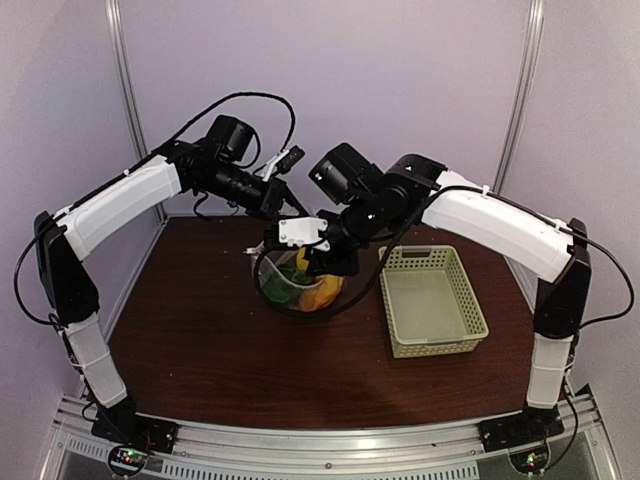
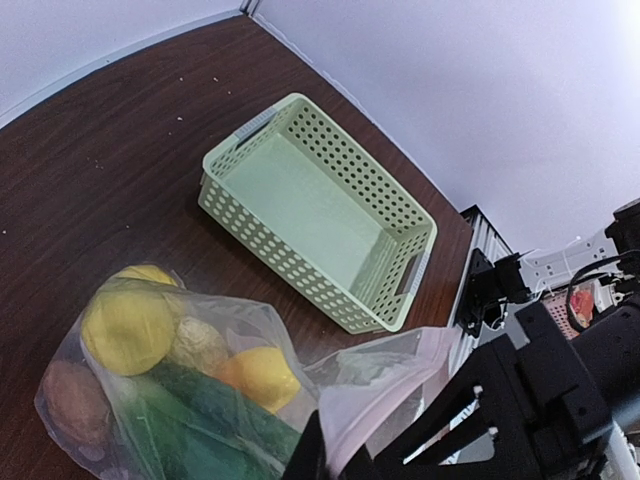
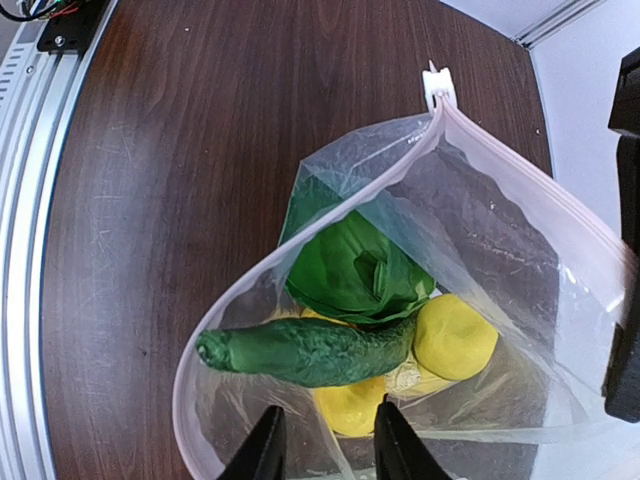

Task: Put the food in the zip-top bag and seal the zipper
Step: Adjust the fake vegetable in the zipper food storage bag.

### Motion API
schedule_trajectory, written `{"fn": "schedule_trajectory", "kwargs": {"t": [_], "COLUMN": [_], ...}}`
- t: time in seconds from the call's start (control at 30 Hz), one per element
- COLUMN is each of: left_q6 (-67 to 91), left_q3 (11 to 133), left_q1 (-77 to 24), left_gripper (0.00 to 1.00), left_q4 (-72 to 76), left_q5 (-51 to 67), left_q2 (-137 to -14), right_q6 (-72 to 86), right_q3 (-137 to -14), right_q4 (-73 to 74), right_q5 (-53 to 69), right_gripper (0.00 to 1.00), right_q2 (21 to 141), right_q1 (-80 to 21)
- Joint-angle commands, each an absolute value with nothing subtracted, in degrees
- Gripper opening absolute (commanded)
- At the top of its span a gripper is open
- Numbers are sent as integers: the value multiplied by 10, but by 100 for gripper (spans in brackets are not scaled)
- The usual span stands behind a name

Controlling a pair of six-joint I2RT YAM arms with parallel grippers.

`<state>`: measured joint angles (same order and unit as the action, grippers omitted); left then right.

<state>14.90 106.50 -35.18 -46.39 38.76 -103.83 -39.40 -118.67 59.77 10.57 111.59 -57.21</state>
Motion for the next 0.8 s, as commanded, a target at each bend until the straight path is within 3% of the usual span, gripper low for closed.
{"fn": "schedule_trajectory", "kwargs": {"t": [0.0,0.77], "left_q6": [150,158], "left_q3": [1062,1053], "left_q1": [-349,-349], "left_gripper": [5,5], "left_q4": [-439,-428], "left_q5": [402,409], "left_q2": [-1022,-1022], "right_q6": [-425,-467], "right_q3": [-1185,-1259], "right_q4": [624,652], "right_q5": [94,95], "right_gripper": [35,36], "right_q2": [1090,1171], "right_q1": [-572,-615]}}
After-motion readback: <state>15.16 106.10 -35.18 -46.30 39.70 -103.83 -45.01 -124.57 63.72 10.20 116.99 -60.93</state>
